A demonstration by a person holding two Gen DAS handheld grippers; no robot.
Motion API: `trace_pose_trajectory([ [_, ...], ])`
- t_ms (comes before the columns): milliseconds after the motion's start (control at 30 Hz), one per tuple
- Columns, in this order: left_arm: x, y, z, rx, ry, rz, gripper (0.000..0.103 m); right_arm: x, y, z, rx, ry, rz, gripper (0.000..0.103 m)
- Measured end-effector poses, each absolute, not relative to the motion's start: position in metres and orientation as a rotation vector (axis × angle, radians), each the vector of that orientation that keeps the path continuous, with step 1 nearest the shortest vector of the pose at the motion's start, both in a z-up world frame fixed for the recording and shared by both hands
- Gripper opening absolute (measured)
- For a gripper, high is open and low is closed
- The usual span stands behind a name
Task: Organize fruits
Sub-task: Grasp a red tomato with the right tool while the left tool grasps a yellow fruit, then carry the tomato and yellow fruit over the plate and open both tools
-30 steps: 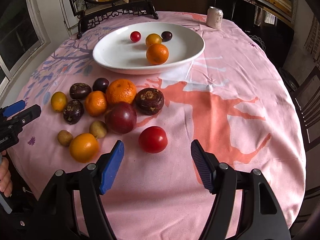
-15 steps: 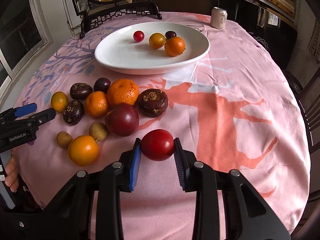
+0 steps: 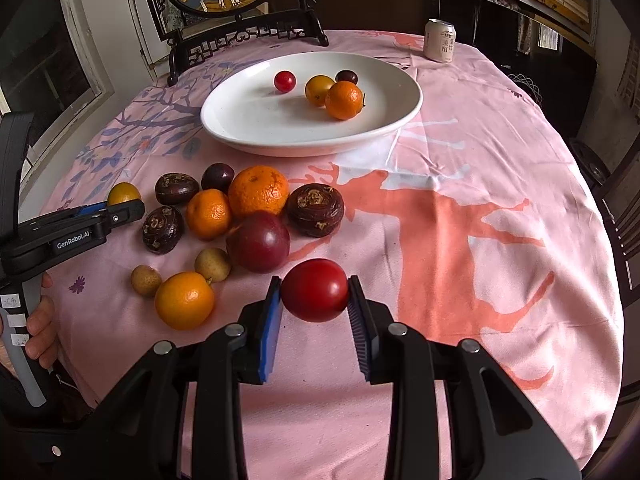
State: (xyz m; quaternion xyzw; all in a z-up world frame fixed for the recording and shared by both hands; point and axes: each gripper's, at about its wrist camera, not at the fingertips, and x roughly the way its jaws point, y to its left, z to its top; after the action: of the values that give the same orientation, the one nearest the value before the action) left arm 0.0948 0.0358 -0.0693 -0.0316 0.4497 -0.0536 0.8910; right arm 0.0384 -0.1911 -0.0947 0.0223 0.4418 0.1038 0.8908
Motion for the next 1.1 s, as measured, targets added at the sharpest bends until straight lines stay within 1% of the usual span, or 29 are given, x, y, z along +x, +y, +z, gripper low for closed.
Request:
trace_pose_trajectory([
  [333, 0.076, 0.019, -0.038, -0.06, 0.886, -0.185, 0.035, 0.039, -0.191, -0.089, 0.058, 0.903, 0.225, 0.033],
  [667, 0.089, 0.0, -0.014, -0.032, 0.856, -0.226, 0.035, 0.051, -0.183, -0.07, 0.042, 0.866, 0.252, 0.033],
  [900, 0.126, -0.009, 0.001, -0.014, 0.858, -0.234, 0.035, 0.075, -0.176, -0.053, 0.026, 0.844, 0.288, 0.033],
  [1100, 0.198, -0.02, 0.012, 0.025, 0.885, -0.208, 0.035, 0.129, -0.183, -0.033, -0.007, 0.84, 0.267, 0.033],
])
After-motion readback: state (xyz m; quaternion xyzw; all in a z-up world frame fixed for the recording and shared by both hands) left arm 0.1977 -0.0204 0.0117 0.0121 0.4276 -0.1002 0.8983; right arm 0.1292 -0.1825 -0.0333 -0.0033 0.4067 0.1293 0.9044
